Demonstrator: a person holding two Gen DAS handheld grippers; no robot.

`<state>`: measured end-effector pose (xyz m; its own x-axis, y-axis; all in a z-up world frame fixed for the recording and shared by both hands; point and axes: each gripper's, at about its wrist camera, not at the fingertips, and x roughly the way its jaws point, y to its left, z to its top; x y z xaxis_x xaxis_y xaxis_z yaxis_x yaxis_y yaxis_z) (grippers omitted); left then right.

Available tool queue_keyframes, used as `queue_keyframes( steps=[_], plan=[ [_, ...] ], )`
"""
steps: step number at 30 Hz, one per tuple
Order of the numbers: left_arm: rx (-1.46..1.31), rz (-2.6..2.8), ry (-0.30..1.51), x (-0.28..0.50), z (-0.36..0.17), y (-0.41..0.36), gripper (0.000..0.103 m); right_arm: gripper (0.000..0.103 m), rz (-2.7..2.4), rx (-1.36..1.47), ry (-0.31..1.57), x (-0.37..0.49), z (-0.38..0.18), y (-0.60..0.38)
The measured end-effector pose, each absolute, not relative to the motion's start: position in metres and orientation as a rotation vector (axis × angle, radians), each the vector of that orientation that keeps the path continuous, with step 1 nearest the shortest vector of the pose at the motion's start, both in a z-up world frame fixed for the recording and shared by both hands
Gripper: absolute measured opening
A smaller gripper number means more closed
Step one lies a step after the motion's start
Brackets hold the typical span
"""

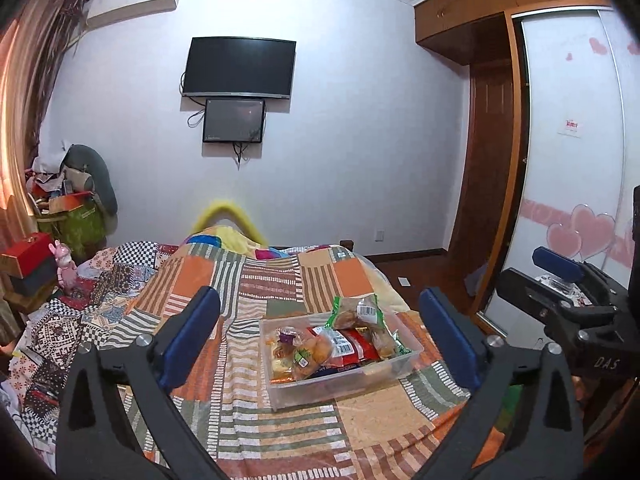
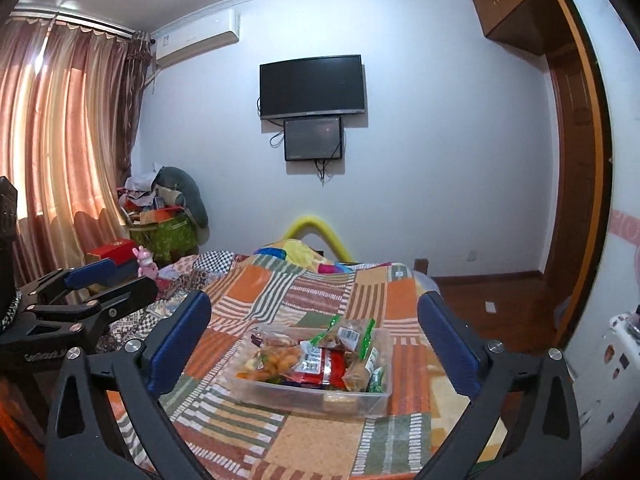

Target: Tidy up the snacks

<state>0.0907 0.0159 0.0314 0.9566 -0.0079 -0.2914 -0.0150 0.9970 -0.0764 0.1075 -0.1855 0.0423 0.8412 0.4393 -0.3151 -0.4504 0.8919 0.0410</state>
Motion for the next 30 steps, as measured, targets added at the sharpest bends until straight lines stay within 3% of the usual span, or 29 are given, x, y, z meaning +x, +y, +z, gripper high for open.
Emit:
queue_keyframes(
  steps=[30],
  plan=[
    [-0.076,0.019,0.312,0.085,0.020,0.019,0.103,0.103,0.454,-0.026,0.349,0.100,0.032,-0.194]
  ],
)
